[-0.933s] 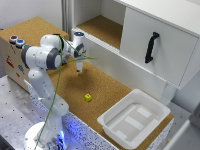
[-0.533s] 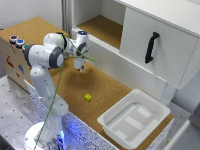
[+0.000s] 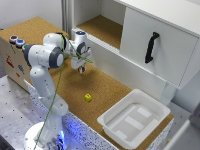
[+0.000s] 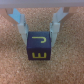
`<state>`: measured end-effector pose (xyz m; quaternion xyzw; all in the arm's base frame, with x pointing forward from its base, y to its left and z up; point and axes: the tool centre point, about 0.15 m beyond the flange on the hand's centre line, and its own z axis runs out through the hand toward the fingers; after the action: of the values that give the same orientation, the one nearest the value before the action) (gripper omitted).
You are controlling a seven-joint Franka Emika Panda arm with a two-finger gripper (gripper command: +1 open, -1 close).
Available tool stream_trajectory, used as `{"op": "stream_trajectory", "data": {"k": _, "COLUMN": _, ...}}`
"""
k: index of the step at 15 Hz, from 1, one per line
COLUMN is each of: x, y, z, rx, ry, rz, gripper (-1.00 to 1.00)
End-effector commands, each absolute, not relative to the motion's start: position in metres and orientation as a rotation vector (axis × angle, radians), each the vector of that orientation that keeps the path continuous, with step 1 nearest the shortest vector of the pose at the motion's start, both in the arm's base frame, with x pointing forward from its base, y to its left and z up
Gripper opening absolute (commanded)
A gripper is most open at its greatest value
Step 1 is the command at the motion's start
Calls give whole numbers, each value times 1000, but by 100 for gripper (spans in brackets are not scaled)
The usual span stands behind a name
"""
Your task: Rotate right the purple block
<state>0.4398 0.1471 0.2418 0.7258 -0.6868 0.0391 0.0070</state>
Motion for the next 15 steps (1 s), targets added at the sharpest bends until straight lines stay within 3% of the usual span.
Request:
{"op": "stream_trajectory", "data": {"k": 1, "x": 454, "y": 155, "z": 229, "rx": 2160, "ry": -2149, "rz": 138, "gripper": 100}}
{"op": "stream_trajectory", "data": {"k": 15, "x": 427, "y": 172, "z": 242, "rx": 2227, "ry": -2109, "rz": 182, "gripper": 100}}
